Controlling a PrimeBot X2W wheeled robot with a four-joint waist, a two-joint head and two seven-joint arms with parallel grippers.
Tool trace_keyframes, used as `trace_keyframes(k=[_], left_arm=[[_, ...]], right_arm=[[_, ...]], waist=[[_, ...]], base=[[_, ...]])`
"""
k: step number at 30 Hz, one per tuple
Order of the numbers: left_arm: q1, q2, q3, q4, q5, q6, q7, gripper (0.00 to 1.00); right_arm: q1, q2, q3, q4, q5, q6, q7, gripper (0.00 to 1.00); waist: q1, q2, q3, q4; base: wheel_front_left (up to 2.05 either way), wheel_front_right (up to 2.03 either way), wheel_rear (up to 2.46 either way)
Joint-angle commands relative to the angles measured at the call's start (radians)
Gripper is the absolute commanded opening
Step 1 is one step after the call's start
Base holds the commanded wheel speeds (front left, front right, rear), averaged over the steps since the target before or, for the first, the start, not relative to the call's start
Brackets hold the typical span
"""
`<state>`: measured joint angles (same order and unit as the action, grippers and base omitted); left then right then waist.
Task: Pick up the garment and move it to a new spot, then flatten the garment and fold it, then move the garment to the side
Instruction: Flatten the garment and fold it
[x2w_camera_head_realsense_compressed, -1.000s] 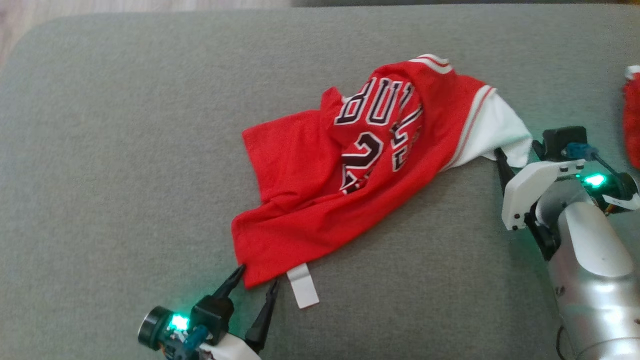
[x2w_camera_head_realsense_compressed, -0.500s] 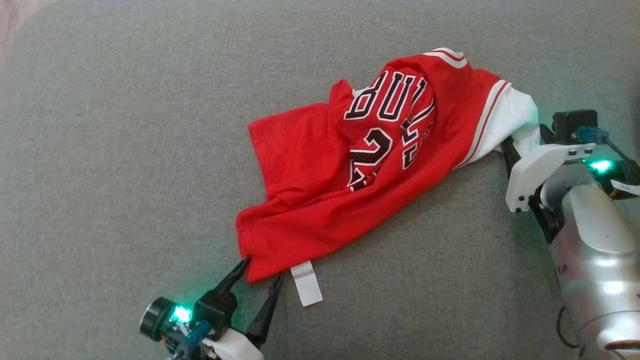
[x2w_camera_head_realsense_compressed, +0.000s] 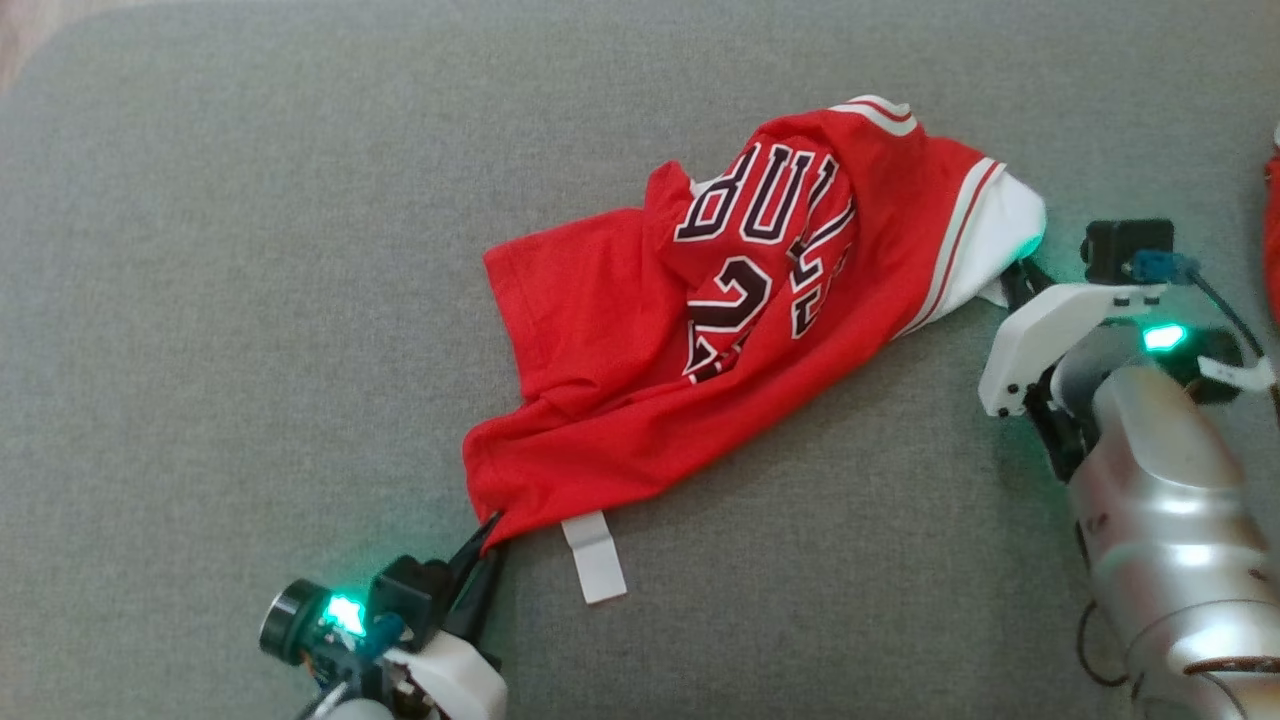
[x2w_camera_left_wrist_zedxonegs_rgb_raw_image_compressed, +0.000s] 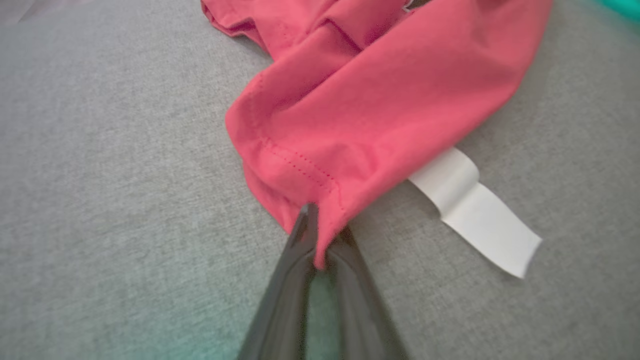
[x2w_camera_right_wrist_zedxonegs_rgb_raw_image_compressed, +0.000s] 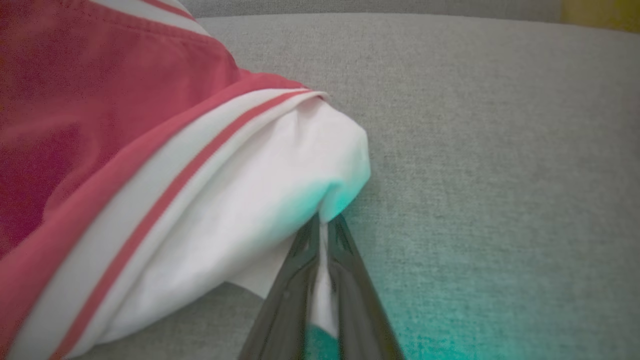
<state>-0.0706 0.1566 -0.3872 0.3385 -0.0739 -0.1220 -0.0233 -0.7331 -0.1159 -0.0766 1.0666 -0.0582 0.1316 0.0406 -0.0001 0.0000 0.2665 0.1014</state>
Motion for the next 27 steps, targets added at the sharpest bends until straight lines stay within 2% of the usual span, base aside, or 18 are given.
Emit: trace_keyframes(k=[1, 6, 7, 9, 12, 16, 18, 22, 24, 27], left_arm=[[-0.022, 0.022, 0.030, 0.011, -0.012, 0.008, 0.016, 0.00], [-0.010, 0.015, 0.089, -0.037, -0.099, 0.008, 0.005, 0.00], [0.010, 0.017, 0.118, -0.101, -0.154, 0.005, 0.010, 0.00], [0.037, 0.019, 0.146, -0.195, -0.215, 0.003, 0.029, 0.00], [0.077, 0.037, 0.187, -0.375, -0.306, 0.000, 0.078, 0.00], [0.109, 0.078, 0.224, -0.657, -0.412, -0.003, 0.177, 0.00], [0.106, 0.098, 0.249, -0.790, -0.458, 0.001, 0.231, 0.00], [0.037, 0.152, 0.291, -0.993, -0.522, 0.017, 0.358, 0.00], [-0.031, 0.177, 0.301, -1.053, -0.565, 0.023, 0.432, 0.00], [-0.165, 0.217, 0.306, -1.085, -0.643, 0.034, 0.553, 0.00]], right_arm=[[0.020, 0.021, 0.019, 0.019, 0.027, -0.001, -0.004, 0.00], [0.030, 0.044, 0.036, -0.035, 0.240, -0.001, -0.041, 0.00], [0.059, 0.043, 0.066, -0.116, 0.354, -0.001, -0.025, 0.00], [0.106, 0.022, 0.101, -0.251, 0.481, -0.001, 0.013, 0.00], [0.213, -0.045, 0.121, -0.537, 0.673, -0.001, 0.102, 0.00], [0.359, -0.119, 0.025, -0.964, 0.865, -0.001, 0.233, 0.00], [0.404, -0.119, -0.054, -1.153, 0.912, -0.001, 0.303, 0.00], [0.409, -0.059, -0.192, -1.445, 0.954, -0.001, 0.460, 0.00], [0.359, -0.023, -0.238, -1.533, 0.958, -0.001, 0.541, 0.00], [0.233, 0.010, -0.281, -1.589, 0.917, -0.001, 0.653, 0.00]], waist=[[0.0001, 0.0000, -0.011, -0.003], [0.0001, 0.0000, -0.066, -0.013], [0.0001, 0.0000, -0.090, -0.021], [0.0001, 0.0000, -0.113, -0.032], [0.0001, 0.0000, -0.143, -0.054], [0.0001, 0.0000, -0.164, -0.088], [0.0001, 0.0000, -0.170, -0.107], [0.0001, 0.0000, -0.163, -0.135], [0.0001, 0.0000, -0.155, -0.147], [0.0001, 0.0000, -0.127, -0.165]], base=[[0.00, 0.00, 0.00], [0.00, 0.00, 0.00], [0.00, 0.00, 0.00], [0.00, 0.00, 0.00], [0.00, 0.00, 0.00], [0.00, 0.00, 0.00], [0.00, 0.00, 0.00], [0.00, 0.00, 0.00], [0.00, 0.00, 0.00], [0.00, 0.00, 0.00]])
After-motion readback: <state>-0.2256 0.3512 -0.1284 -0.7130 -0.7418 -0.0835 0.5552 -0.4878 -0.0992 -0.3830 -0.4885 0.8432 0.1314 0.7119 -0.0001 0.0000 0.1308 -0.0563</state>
